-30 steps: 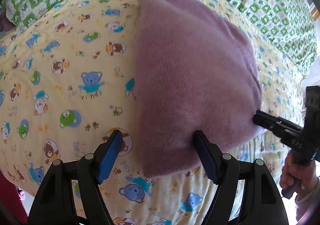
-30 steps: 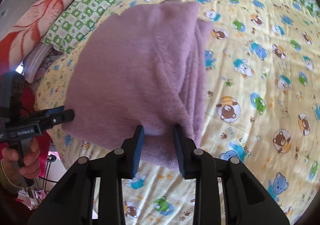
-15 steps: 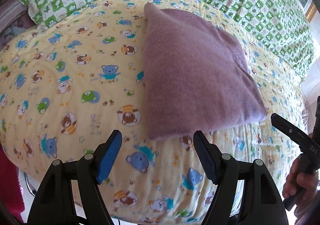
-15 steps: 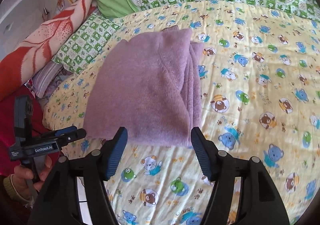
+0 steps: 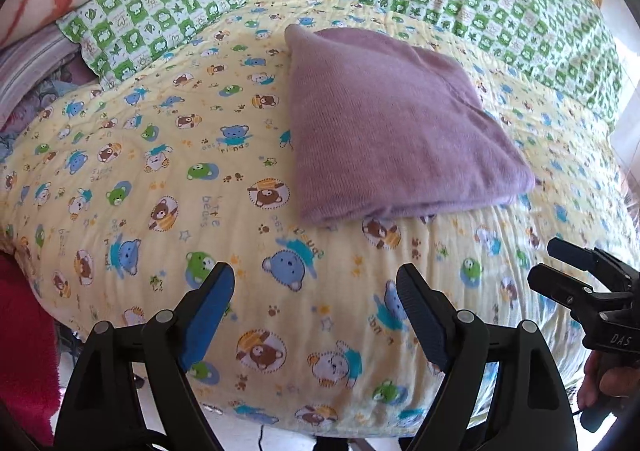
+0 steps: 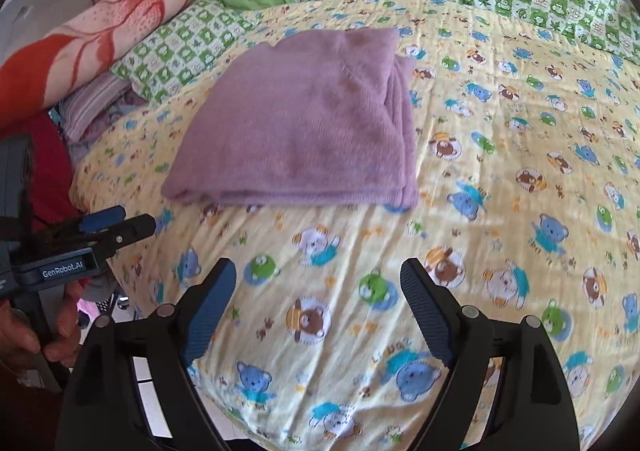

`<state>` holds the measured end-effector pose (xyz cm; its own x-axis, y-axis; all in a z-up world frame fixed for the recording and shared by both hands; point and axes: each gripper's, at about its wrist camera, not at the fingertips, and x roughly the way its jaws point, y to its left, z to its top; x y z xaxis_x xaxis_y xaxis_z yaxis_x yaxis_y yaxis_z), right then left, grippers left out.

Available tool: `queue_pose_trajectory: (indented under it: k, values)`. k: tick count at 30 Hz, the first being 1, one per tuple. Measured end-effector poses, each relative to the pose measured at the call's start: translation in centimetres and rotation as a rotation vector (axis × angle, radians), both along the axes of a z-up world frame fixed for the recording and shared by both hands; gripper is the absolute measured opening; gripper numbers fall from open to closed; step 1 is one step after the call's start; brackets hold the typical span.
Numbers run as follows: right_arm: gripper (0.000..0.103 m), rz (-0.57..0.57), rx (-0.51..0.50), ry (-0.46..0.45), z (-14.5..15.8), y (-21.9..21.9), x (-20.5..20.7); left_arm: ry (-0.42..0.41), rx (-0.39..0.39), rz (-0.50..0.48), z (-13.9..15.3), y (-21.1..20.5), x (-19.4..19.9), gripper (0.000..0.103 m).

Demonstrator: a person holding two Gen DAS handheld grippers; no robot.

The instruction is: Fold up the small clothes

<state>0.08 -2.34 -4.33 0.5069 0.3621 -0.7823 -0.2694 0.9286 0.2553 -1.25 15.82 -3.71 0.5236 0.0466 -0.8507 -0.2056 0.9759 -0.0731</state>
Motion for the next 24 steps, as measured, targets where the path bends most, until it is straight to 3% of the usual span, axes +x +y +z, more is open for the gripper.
queue_pose_trajectory:
  k: [12, 19, 24]
  values:
    - [0.085, 0.020, -0.011, -0.044, 1.1, 1.1, -0.6, -0.074, 0.011, 0.007, 2.6, 0.6, -0.7, 0.084]
    - [0.094, 0.020, -0.037, -0.172, 4.0, 1.4, 0.0, -0.155, 0.048, 0.002, 4.7, 0.0, -0.1, 0.096]
    - [0.097, 0.036, -0.074, -0.203, 4.2, 1.6, 0.8, -0.154, 0.078, -0.005, 4.3, -0.4, 0.8, 0.099]
